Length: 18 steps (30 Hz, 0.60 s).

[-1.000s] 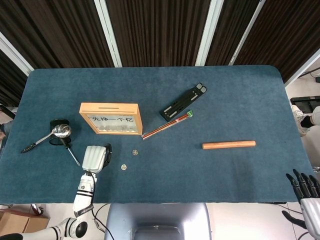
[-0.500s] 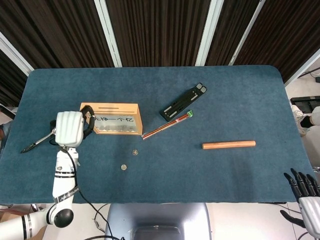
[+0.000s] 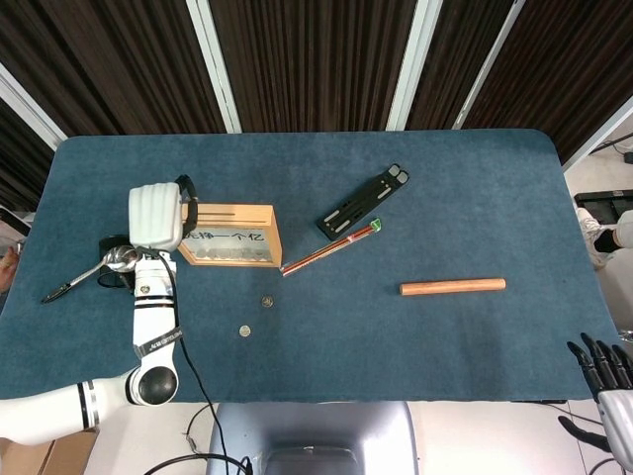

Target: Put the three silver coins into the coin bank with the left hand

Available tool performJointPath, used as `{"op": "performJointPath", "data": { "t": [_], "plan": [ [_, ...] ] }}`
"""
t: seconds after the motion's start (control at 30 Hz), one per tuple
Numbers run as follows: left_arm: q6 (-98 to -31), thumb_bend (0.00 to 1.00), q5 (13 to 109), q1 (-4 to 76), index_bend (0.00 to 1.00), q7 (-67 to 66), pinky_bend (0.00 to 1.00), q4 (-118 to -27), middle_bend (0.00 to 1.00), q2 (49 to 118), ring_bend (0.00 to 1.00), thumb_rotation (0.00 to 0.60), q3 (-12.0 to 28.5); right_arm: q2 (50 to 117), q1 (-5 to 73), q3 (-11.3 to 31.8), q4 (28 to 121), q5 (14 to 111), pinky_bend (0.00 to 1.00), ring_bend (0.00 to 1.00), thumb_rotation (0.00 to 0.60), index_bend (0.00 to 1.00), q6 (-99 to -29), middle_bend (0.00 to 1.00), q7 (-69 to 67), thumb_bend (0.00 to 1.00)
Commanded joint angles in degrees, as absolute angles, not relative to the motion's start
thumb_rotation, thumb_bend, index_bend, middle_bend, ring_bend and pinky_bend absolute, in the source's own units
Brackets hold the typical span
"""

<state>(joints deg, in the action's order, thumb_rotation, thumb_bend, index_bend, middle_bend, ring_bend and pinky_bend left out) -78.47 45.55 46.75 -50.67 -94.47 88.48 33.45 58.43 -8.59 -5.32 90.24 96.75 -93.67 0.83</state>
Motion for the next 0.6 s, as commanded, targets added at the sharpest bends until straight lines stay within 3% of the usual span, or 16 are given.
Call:
{"op": "performJointPath", "data": {
  "t": [0.03,0.6],
  "plan": [
    [-78.5,0.50,44.9,47.5,0.59,-50.3,1.00,-93.3,1.00,89.1,1.00,0.600,32.1,58.4,-8.9,-5.3,90.0,96.8,0.00,0.00,0.600,0.00,-94.2,0.00,0.6,0.22],
    [-78.4,0.50,43.1,50.7,0.58,-47.7,1.00,-86.1,1.00,92.7,1.00,0.600,28.6,58.3,-9.0,-5.4,89.8,96.8,0.00,0.00,0.600,0.00,-94.1,0.00,0.0,0.22]
  ]
}}
